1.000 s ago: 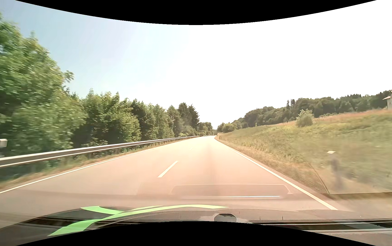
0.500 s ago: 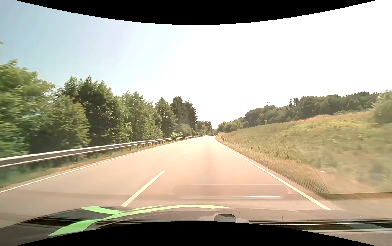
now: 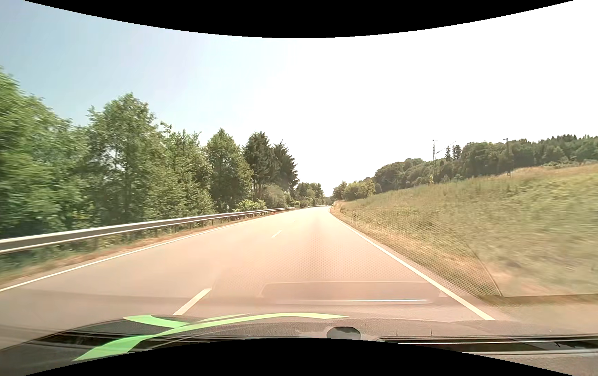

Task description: Follow the waypoints while adhering to traffic rules and regulations

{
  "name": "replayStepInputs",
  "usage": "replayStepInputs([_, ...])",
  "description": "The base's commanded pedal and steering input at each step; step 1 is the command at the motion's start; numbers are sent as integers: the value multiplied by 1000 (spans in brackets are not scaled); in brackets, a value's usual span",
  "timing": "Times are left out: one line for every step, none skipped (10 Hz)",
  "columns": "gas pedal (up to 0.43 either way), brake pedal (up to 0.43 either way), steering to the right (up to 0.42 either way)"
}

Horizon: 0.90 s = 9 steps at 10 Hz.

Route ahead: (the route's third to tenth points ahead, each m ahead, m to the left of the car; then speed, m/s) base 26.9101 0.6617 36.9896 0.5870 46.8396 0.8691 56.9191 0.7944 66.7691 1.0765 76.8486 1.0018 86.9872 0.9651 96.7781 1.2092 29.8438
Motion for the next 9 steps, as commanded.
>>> replayStepInputs([228, 0, -1])
replayStepInputs([228, 0, -1])
replayStepInputs([220, 0, -1])
replayStepInputs([220, 0, -1])
replayStepInputs([209, 0, -2])
replayStepInputs([209, 0, -1])
replayStepInputs([209, 0, -2])
replayStepInputs([209, 0, -2])
replayStepInputs([209, 0, -2])
